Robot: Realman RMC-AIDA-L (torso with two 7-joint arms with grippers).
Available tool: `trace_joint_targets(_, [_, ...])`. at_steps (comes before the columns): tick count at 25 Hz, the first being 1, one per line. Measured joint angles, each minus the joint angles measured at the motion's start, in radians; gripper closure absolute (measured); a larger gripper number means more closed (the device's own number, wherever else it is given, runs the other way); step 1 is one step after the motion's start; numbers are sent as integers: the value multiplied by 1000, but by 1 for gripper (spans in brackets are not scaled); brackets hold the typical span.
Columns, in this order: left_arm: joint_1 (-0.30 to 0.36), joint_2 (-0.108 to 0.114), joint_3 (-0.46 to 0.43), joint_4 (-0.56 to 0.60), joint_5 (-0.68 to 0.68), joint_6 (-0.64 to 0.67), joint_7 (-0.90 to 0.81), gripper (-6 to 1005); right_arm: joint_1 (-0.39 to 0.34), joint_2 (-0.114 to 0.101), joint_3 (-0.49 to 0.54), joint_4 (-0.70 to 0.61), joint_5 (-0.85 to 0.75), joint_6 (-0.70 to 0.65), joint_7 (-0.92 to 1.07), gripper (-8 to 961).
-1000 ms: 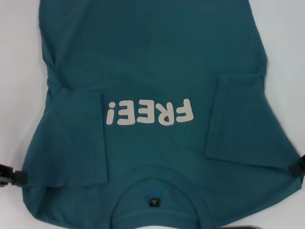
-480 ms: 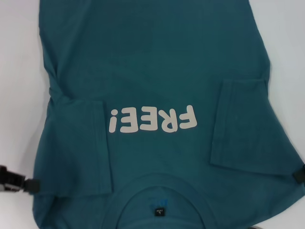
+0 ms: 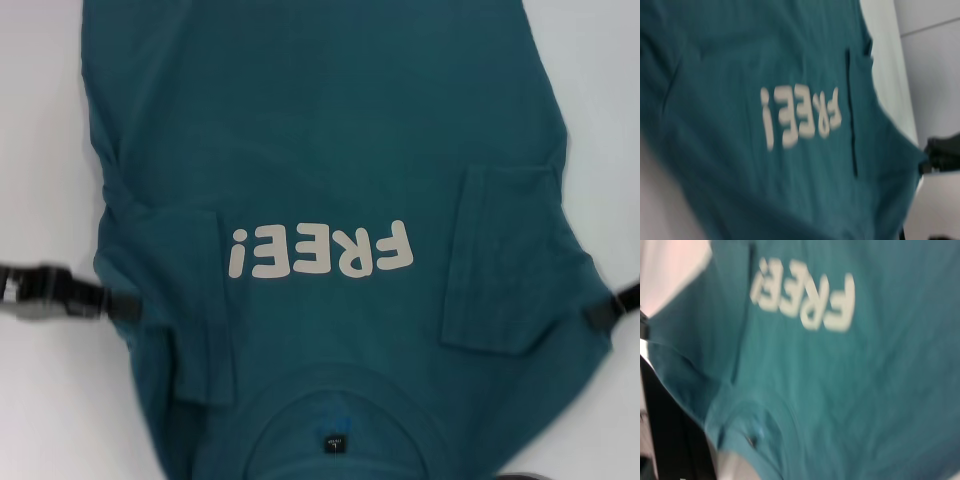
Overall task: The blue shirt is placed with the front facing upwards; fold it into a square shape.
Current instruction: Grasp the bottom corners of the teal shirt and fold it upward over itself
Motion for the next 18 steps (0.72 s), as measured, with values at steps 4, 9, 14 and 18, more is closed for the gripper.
trace_joint_targets(4, [-51, 14, -49, 6, -18, -88, -72, 951, 26, -14, 79, -2, 53, 15, 30, 932])
trace_joint_targets(9, [-133, -5, -53, 9, -21, -235, -164, 951, 71, -9, 121, -12, 100, 107, 106, 932])
trace_joint_targets(14, [-206, -23, -50, 36, -22, -392, -189, 959, 87, -5, 122, -51, 165, 221, 146, 932])
trace_joint_targets(18, [-242, -25, -48, 50, -54, -502, -198, 965, 93, -18, 129, -75, 191, 294, 168, 932])
